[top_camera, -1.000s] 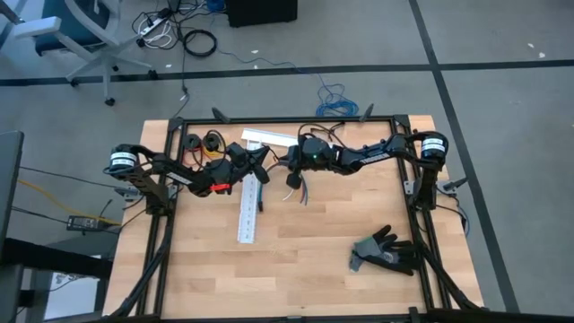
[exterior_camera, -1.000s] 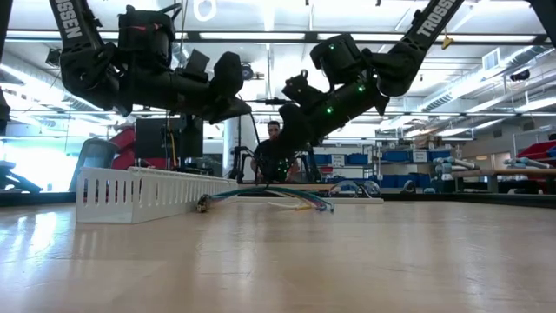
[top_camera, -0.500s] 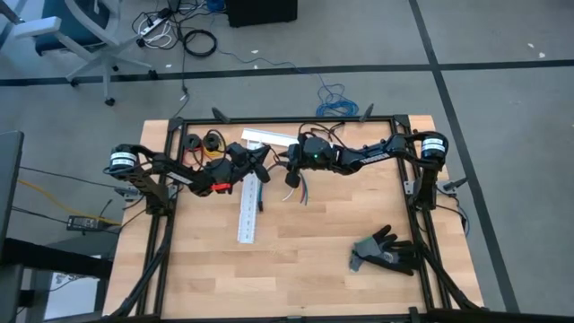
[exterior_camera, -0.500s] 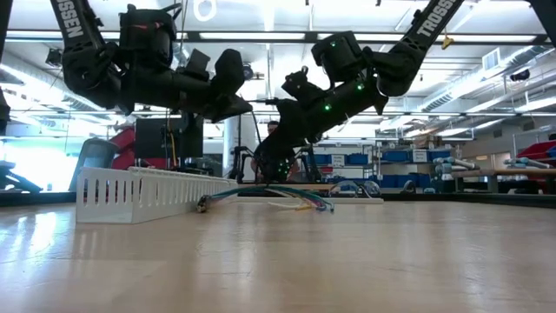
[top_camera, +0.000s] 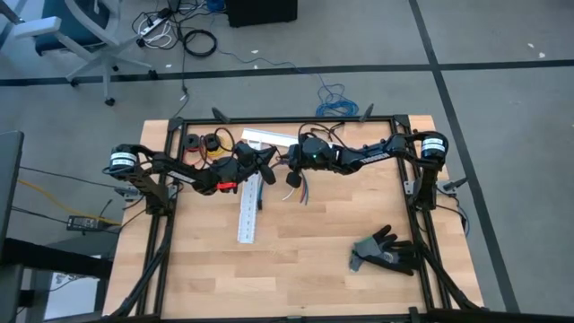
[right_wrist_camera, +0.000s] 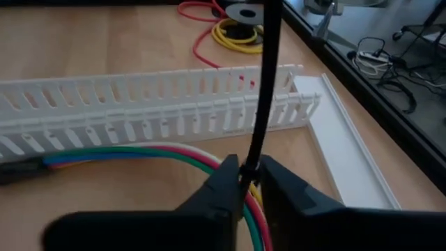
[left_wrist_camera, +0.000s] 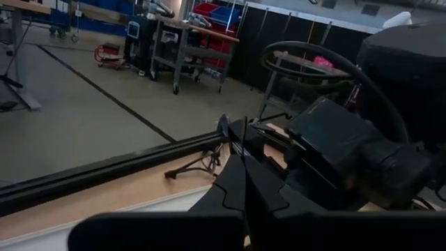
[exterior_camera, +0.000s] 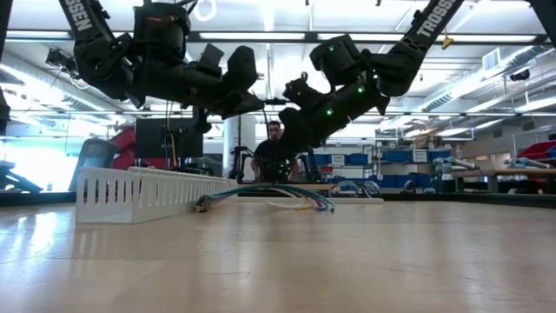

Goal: Ziptie cables
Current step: Wrap the black zip tie on the cables

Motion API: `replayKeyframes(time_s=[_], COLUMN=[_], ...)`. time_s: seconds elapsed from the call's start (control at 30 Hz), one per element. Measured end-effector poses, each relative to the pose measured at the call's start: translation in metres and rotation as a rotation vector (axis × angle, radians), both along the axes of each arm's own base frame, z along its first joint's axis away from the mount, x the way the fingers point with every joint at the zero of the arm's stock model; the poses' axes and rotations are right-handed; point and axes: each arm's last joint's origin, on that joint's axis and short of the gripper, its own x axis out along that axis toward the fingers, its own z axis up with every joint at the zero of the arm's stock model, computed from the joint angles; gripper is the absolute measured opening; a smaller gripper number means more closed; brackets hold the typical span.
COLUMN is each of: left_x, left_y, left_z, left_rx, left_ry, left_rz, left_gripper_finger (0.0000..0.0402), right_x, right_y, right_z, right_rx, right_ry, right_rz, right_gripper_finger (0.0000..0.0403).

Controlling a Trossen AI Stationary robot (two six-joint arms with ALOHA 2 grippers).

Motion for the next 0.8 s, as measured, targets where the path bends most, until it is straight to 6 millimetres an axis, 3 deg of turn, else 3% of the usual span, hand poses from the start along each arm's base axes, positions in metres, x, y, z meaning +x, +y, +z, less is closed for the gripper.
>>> replayKeyframes(time_s=[0.1, 0.53, 0.8], left_x=[0.000, 0.000, -0.002], left_y=[0.000, 0.000, 0.000], left_z=[0.000, 0.004, 0.015], left_rx=[0.000, 0.006, 0.031], left_ry=[-0.001, -0.042, -0.158], left_rz=[0.000, 0.000, -0.001], left_gripper_finger=[0.0000, 0.0000, 0.0000], right_x=[0.000, -0.001, -0.001], right_y=[0.000, 0.001, 0.005], right_z=[0.000, -0.002, -0.005], right_rx=[-0.008, -0.003, 0.008], right_ry=[0.007, 0.026, 0.053], right_rz=[0.004, 0.022, 0.039], right_gripper_finger=[0.0010, 0.0005, 0.0002])
